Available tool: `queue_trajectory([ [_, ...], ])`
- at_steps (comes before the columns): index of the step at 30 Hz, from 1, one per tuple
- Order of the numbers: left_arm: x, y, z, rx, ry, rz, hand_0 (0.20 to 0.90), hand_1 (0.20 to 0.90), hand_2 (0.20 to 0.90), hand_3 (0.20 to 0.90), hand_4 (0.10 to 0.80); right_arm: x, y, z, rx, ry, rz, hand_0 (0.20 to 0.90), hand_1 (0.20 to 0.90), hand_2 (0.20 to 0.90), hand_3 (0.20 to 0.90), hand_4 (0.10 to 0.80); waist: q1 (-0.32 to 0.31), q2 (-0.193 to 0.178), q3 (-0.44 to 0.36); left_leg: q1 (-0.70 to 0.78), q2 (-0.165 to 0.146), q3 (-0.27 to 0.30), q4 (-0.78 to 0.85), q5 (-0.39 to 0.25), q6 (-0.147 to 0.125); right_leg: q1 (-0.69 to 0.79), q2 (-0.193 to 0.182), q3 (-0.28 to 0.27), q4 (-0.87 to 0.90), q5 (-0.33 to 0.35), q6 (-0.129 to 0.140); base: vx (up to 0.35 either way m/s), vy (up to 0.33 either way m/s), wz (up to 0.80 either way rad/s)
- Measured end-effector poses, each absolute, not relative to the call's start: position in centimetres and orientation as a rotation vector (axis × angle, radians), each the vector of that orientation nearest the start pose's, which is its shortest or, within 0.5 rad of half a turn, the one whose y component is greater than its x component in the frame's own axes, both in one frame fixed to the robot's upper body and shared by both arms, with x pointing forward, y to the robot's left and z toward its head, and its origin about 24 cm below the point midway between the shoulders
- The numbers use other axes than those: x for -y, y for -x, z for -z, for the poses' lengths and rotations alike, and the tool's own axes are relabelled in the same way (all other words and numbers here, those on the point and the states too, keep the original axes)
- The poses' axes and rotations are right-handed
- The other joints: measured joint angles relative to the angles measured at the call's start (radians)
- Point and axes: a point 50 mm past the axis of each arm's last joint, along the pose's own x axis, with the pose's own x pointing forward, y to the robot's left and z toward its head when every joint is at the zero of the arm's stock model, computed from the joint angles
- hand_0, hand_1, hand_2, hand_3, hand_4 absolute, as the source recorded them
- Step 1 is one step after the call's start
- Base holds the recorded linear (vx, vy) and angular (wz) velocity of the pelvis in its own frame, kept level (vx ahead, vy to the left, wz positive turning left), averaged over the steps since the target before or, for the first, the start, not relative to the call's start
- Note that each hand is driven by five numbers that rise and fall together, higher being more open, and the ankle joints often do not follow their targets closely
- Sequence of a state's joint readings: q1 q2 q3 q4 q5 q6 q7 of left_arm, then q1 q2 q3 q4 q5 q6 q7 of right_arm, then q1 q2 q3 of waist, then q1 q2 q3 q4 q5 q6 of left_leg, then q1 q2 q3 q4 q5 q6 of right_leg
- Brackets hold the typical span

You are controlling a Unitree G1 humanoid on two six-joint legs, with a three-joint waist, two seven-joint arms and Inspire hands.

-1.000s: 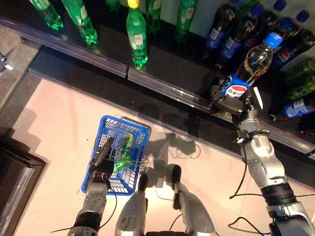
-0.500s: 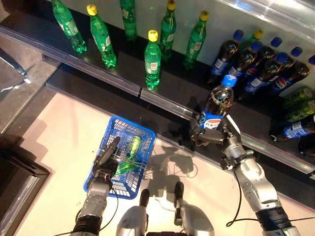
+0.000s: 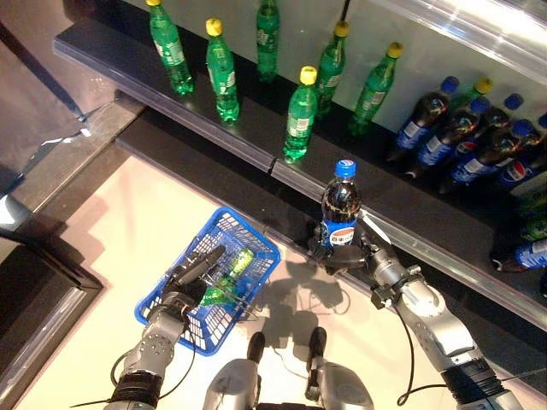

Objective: Pick up the drink and place into the basket.

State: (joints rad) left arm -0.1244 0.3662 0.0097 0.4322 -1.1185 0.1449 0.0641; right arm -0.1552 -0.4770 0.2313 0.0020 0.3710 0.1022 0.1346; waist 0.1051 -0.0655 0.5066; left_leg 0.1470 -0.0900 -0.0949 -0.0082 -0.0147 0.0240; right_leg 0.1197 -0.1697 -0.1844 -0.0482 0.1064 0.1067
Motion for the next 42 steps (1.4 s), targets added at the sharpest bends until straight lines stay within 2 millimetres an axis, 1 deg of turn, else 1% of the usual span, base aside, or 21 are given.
queue_trajectory([
  [2, -23.8, -26.1, 1.3, -0.379, 0.751, -0.214, 0.300, 0.300, 0.300, 0.200, 0.100, 17.1, -27.5, -6.6, -0.065, 0.142, -0.369, 0.300, 0.300, 0.300, 0.200, 0.100, -0.035, 0.002, -0.001, -0.012, 0.005, 0.006, 0.012, 0.001, 0.004, -0.003, -0.022, 0.020, 0.066, -0.029, 0.025, 0.034, 0.003, 0.91],
  [3, -23.7, -26.1, 1.3, -0.377, 0.750, -0.207, 0.300, 0.300, 0.300, 0.200, 0.100, 17.2, -27.5, -6.5, -0.070, 0.148, -0.367, 0.300, 0.300, 0.300, 0.200, 0.100, -0.038, 0.007, -0.003, -0.013, 0.007, 0.000, 0.009, 0.015, 0.025, -0.006, -0.026, 0.032, 0.101, -0.039, 0.029, 0.074, -0.033, 0.95],
  [4, -23.4, -26.3, 1.1, -0.377, 0.745, -0.191, 0.300, 0.300, 0.300, 0.200, 0.100, 17.3, -27.5, -6.2, -0.080, 0.153, -0.358, 0.300, 0.300, 0.300, 0.200, 0.100, -0.046, 0.012, -0.006, -0.007, 0.006, -0.038, 0.007, 0.024, 0.039, -0.028, -0.023, 0.044, 0.165, -0.065, 0.036, 0.116, -0.076, 1.10],
  [5, -23.1, -26.4, 0.9, -0.381, 0.729, -0.159, 0.300, 0.300, 0.300, 0.200, 0.100, 17.4, -27.4, -5.9, -0.096, 0.157, -0.350, 0.300, 0.300, 0.300, 0.200, 0.100, -0.052, 0.021, -0.017, -0.016, 0.008, -0.097, 0.000, 0.036, 0.046, -0.072, -0.016, 0.086, 0.243, -0.122, 0.046, 0.164, -0.116, 1.24],
  [7, -22.4, -27.0, 0.5, -0.393, 0.699, -0.100, 0.300, 0.300, 0.300, 0.200, 0.100, 17.7, -27.3, -5.4, -0.119, 0.168, -0.343, 0.300, 0.300, 0.300, 0.200, 0.100, -0.062, 0.051, -0.028, -0.036, 0.021, -0.196, 0.000, 0.048, 0.037, -0.072, 0.068, 0.213, 0.196, -0.182, 0.053, 0.156, -0.146, 1.37],
  [9, -22.0, -27.5, 0.0, -0.407, 0.662, -0.045, 0.300, 0.300, 0.300, 0.200, 0.100, 17.7, -27.3, -4.8, -0.142, 0.169, -0.341, 0.300, 0.300, 0.300, 0.200, 0.100, -0.057, 0.053, -0.032, -0.039, 0.008, -0.256, 0.000, 0.052, 0.029, -0.056, 0.110, 0.261, 0.104, -0.173, 0.047, 0.101, -0.199, 1.35],
  [10, -21.5, -27.6, -0.3, -0.432, 0.626, 0.000, 0.300, 0.300, 0.300, 0.200, 0.100, 17.9, -27.1, -4.4, -0.159, 0.170, -0.338, 0.300, 0.300, 0.300, 0.200, 0.100, -0.062, 0.039, -0.038, -0.035, -0.028, -0.292, -0.002, 0.053, 0.023, -0.026, 0.102, 0.278, 0.045, -0.075, 0.009, 0.081, -0.225, 1.47],
  [11, -20.7, -27.5, 0.0, -0.452, 0.623, 0.026, 0.300, 0.300, 0.300, 0.200, 0.100, 18.2, -27.2, -4.1, -0.178, 0.184, -0.335, 0.300, 0.300, 0.300, 0.200, 0.100, -0.062, 0.050, -0.041, -0.029, -0.029, -0.233, -0.010, 0.053, 0.023, 0.012, 0.088, 0.236, 0.030, -0.110, -0.029, 0.079, -0.248, 1.47],
  [12, -20.1, -27.4, 0.1, -0.468, 0.618, 0.050, 0.300, 0.300, 0.300, 0.200, 0.100, 18.6, -27.3, -3.7, -0.197, 0.190, -0.325, 0.300, 0.300, 0.300, 0.200, 0.100, -0.060, 0.068, -0.050, -0.030, -0.018, -0.186, -0.014, 0.052, 0.024, 0.027, 0.093, 0.220, 0.024, -0.109, -0.029, 0.057, -0.236, 1.27],
  [13, -19.7, -27.5, -0.3, -0.467, 0.608, 0.081, 0.300, 0.300, 0.300, 0.200, 0.100, 18.8, -27.3, -3.3, -0.220, 0.202, -0.323, 0.300, 0.300, 0.300, 0.200, 0.100, -0.056, 0.075, -0.054, -0.028, -0.012, -0.158, -0.015, 0.056, 0.021, 0.051, 0.097, 0.216, 0.022, -0.117, -0.029, 0.036, -0.210, 1.10],
  [15, -19.1, -27.6, -1.0, -0.456, 0.601, 0.123, 0.300, 0.300, 0.300, 0.200, 0.100, 18.8, -27.2, -2.7, -0.246, 0.211, -0.327, 0.300, 0.300, 0.300, 0.200, 0.100, -0.054, 0.076, -0.055, -0.027, 0.000, -0.156, -0.014, 0.062, 0.018, 0.063, 0.112, 0.215, 0.050, -0.132, -0.014, -0.007, -0.154, 1.03],
  [17, -18.5, -27.6, -1.5, -0.446, 0.605, 0.156, 0.300, 0.300, 0.300, 0.200, 0.100, 18.6, -27.2, -2.1, -0.271, 0.215, -0.335, 0.300, 0.300, 0.300, 0.200, 0.100, -0.055, 0.077, -0.055, -0.025, 0.010, -0.156, -0.011, 0.063, 0.017, 0.041, 0.126, 0.207, 0.153, -0.184, 0.004, -0.037, -0.080, 1.04],
  [19, -17.6, -28.0, -2.0, -0.463, 0.602, 0.199, 0.300, 0.300, 0.300, 0.200, 0.100, 18.6, -26.9, -1.6, -0.291, 0.219, -0.320, 0.300, 0.300, 0.300, 0.200, 0.100, -0.063, 0.074, -0.057, -0.037, -0.006, -0.123, -0.006, 0.084, -0.005, 0.054, 0.112, 0.151, 0.191, -0.211, -0.004, -0.019, -0.016, 1.29],
  [21, -16.8, -28.2, -2.5, -0.481, 0.588, 0.256, 0.300, 0.300, 0.300, 0.200, 0.100, 18.6, -26.8, -0.9, -0.315, 0.217, -0.289, 0.300, 0.300, 0.300, 0.200, 0.100, -0.073, 0.082, -0.062, -0.038, -0.012, -0.075, -0.022, 0.101, -0.011, 0.078, 0.106, 0.088, 0.196, -0.228, 0.009, 0.012, 0.013, 1.27],
  [22, -16.7, -28.1, -2.9, -0.484, 0.577, 0.282, 0.300, 0.300, 0.300, 0.200, 0.100, 18.5, -26.8, -0.8, -0.315, 0.209, -0.283, 0.300, 0.300, 0.300, 0.200, 0.100, -0.071, 0.085, -0.063, -0.037, -0.009, -0.071, -0.035, 0.101, -0.010, 0.078, 0.109, 0.078, 0.208, -0.239, 0.014, 0.032, 0.029, 0.81],
  [24, -16.7, -27.9, -3.3, -0.486, 0.557, 0.319, 0.300, 0.300, 0.300, 0.200, 0.100, 17.6, -27.1, -0.5, -0.317, 0.188, -0.279, 0.300, 0.300, 0.300, 0.200, 0.100, -0.042, 0.082, -0.065, -0.024, 0.001, -0.072, -0.063, 0.111, 0.031, 0.044, 0.114, 0.080, 0.259, -0.282, 0.036, 0.036, 0.038, 0.23],
  [25, -16.9, -27.9, -3.3, -0.492, 0.552, 0.323, 0.300, 0.300, 0.300, 0.200, 0.100, 17.0, -27.2, -0.4, -0.317, 0.177, -0.282, 0.300, 0.300, 0.300, 0.200, 0.100, -0.033, 0.072, -0.070, -0.026, -0.005, -0.070, -0.066, 0.114, 0.039, 0.046, 0.107, 0.082, 0.234, -0.289, 0.033, 0.036, 0.036, -0.07],
  [29, -16.8, -27.7, -3.1, -0.529, 0.545, 0.335, 0.300, 0.300, 0.300, 0.200, 0.100, 15.2, -27.3, 0.0, -0.323, 0.154, -0.303, 0.300, 0.300, 0.300, 0.200, 0.100, -0.025, 0.064, -0.075, -0.026, -0.019, -0.066, -0.069, 0.117, 0.035, 0.117, 0.103, 0.077, 0.108, -0.256, -0.024, 0.029, 0.045, -0.02],
  [31, -16.5, -27.5, -3.2, -0.552, 0.550, 0.358, 0.300, 0.300, 0.300, 0.200, 0.100, 14.7, -27.0, 0.5, -0.338, 0.161, -0.309, 0.300, 0.300, 0.300, 0.200, 0.100, -0.025, 0.056, -0.080, -0.027, -0.021, -0.067, -0.069, 0.119, 0.035, 0.131, 0.103, 0.060, 0.080, -0.245, -0.040, 0.027, 0.033, 0.02],
  [36, -14.9, -26.7, -3.7, -0.605, 0.572, 0.460, 0.300, 0.300, 0.300, 0.200, 0.100, 13.8, -26.9, 1.5, -0.384, 0.159, -0.301, 0.300, 0.300, 0.300, 0.200, 0.100, -0.019, 0.037, -0.096, -0.032, -0.027, -0.069, -0.072, 0.121, 0.035, 0.142, 0.101, 0.052, 0.048, -0.232, -0.048, 0.026, 0.026, 0.02],
  [42, -11.6, -25.9, -4.0, -0.689, 0.541, 0.623, 0.300, 0.300, 0.300, 0.200, 0.100, 12.3, -27.3, 3.5, -0.507, 0.104, -0.254, 0.300, 0.300, 0.300, 0.200, 0.100, 0.002, 0.036, -0.114, -0.038, -0.035, -0.089, -0.072, 0.125, 0.039, 0.145, 0.097, 0.028, 0.043, -0.230, -0.046, 0.026, 0.024, 0.09],
])
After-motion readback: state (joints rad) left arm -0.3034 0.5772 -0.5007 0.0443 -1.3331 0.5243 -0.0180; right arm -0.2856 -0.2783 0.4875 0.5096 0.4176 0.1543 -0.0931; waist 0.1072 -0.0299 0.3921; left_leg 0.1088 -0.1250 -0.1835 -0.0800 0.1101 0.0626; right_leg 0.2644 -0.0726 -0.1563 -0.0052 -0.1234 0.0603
